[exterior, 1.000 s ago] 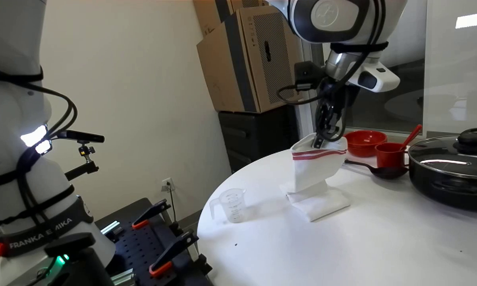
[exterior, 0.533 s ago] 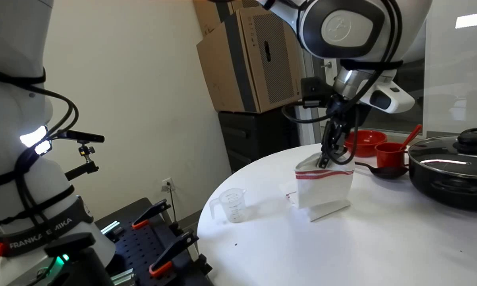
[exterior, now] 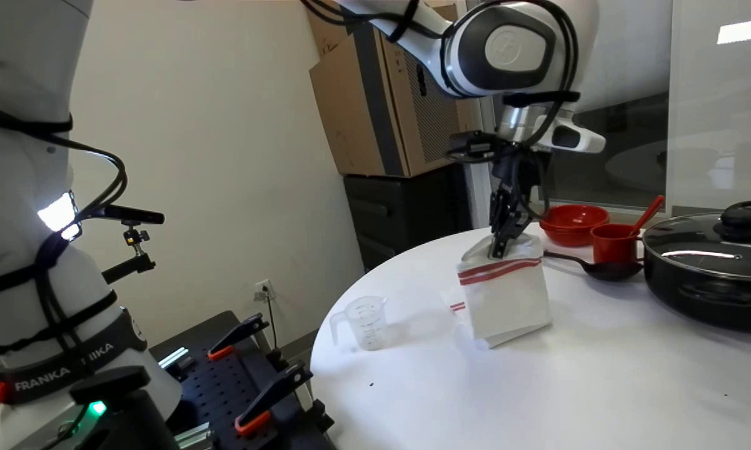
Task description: Fold the white towel
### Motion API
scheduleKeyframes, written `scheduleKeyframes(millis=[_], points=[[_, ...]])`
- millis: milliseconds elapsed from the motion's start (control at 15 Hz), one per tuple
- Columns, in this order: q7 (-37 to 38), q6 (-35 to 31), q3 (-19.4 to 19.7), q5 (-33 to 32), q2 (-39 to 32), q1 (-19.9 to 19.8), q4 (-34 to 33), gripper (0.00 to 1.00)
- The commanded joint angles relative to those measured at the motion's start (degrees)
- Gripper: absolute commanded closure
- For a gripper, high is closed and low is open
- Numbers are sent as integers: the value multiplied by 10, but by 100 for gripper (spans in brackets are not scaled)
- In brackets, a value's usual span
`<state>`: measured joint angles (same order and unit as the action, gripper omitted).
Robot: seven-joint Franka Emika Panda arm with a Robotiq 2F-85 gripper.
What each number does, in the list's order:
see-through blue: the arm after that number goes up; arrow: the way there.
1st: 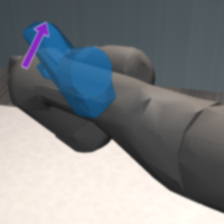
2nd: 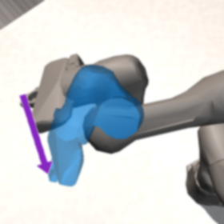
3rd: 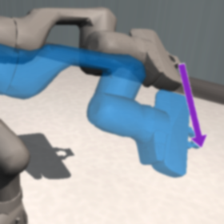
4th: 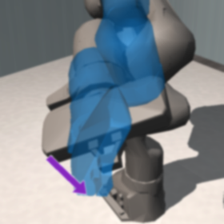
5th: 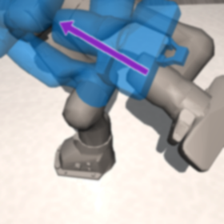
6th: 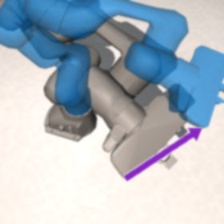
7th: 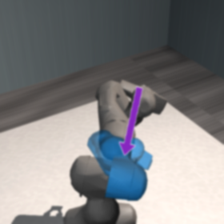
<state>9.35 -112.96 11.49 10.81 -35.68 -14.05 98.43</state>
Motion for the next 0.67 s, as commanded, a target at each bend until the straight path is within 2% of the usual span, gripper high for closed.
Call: scheduleKeyframes(millis=[0,267,600], points=[[57,-15,3,-91,36,78,24,99],[99,6,-10,-160,35,137,8,99],[110,27,-20,-170,22,148,-5,99]])
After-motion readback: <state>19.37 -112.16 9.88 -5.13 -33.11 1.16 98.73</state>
